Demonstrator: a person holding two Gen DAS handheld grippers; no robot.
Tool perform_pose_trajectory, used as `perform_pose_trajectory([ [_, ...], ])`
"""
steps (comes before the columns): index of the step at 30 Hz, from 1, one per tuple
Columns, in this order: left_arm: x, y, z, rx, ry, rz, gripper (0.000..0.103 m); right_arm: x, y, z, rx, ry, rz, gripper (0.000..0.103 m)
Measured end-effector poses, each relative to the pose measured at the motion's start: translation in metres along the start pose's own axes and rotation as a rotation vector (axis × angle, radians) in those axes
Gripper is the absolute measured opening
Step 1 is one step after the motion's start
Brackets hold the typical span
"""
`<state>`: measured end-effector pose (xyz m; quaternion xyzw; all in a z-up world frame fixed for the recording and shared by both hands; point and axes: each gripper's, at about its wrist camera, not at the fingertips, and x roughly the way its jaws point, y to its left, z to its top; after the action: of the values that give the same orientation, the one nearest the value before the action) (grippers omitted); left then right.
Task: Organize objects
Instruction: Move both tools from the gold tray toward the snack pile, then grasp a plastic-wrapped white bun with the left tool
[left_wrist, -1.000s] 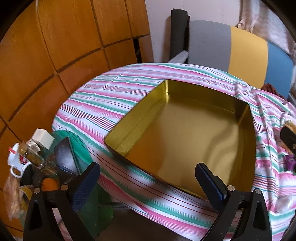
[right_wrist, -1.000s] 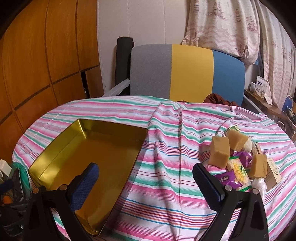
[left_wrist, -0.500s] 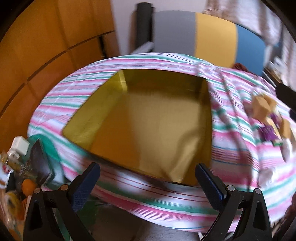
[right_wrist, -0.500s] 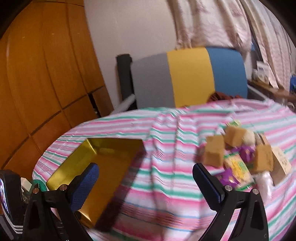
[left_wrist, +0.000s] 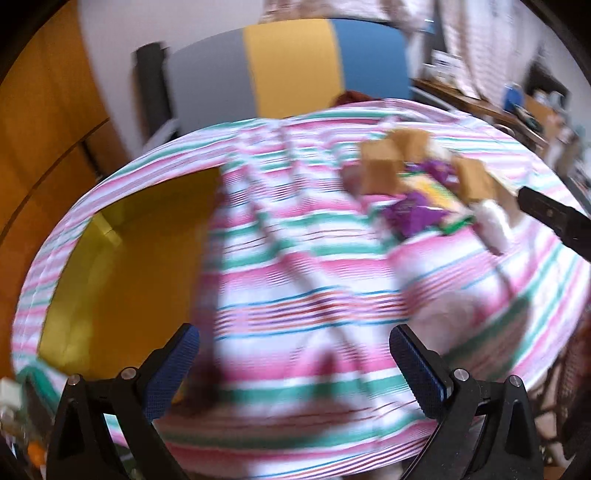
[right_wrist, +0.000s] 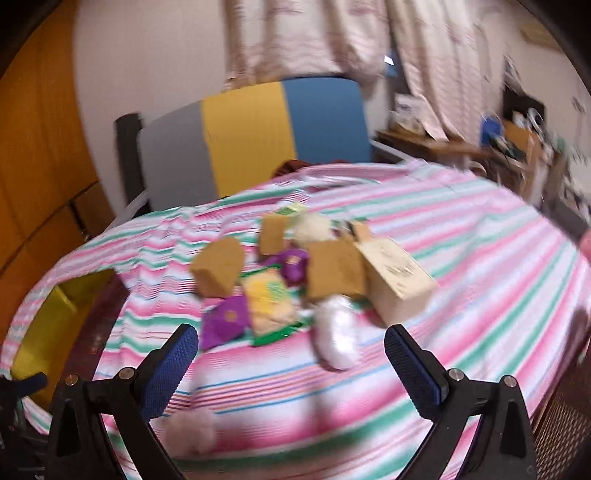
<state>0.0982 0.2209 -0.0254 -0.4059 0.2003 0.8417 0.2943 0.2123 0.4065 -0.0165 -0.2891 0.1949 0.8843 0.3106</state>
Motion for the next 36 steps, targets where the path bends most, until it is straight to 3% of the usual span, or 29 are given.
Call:
perform_pose_trajectory([
  [6,0.019,-0.056,0.008,0.135,-0.034,-0.075,0.103,0.006,-0.027,-0.008,0.063,0.030,-0.026,0.102],
  [12,0.043,-0.078,0.004,0.181,-0.070,-0.058,0.103,0.014,-0.032,-0.017,0.074,0.064,-0.020,0.100],
  [15,0.059,-0.075,-0.002,0.168,-0.025,-0.044,0.103,0.015,-0.034,-0.018,0.082,0.067,-0.011,0.100],
  [19,0.067,-0.047,-0.008,-0.039,-0.005,-0.116,0.103,0.017,-0.035,-0.019,0.087,0.070,-0.008,0.100],
  [24,0.063,-0.052,-0.016,-0.038,-0.056,-0.046,0.103,0.019,-0.034,-0.020,0.086,0.076,0.004,0.100],
  [29,0.064,-0.047,-0.021,-0.038,-0.077,-0.072,0.103,0.023,-0.033,-0.016,0.067,0.060,0.009,0.099],
  [32,0.064,-0.042,-0.022,-0.037,-0.057,-0.069,0.103,0.032,-0.031,-0.013,0.046,0.067,0.014,0.092],
  [36,0.066,-0.038,-0.023,-0.036,-0.031,-0.004,0.103,0.050,-0.029,-0.011,0.027,0.114,0.030,0.081],
])
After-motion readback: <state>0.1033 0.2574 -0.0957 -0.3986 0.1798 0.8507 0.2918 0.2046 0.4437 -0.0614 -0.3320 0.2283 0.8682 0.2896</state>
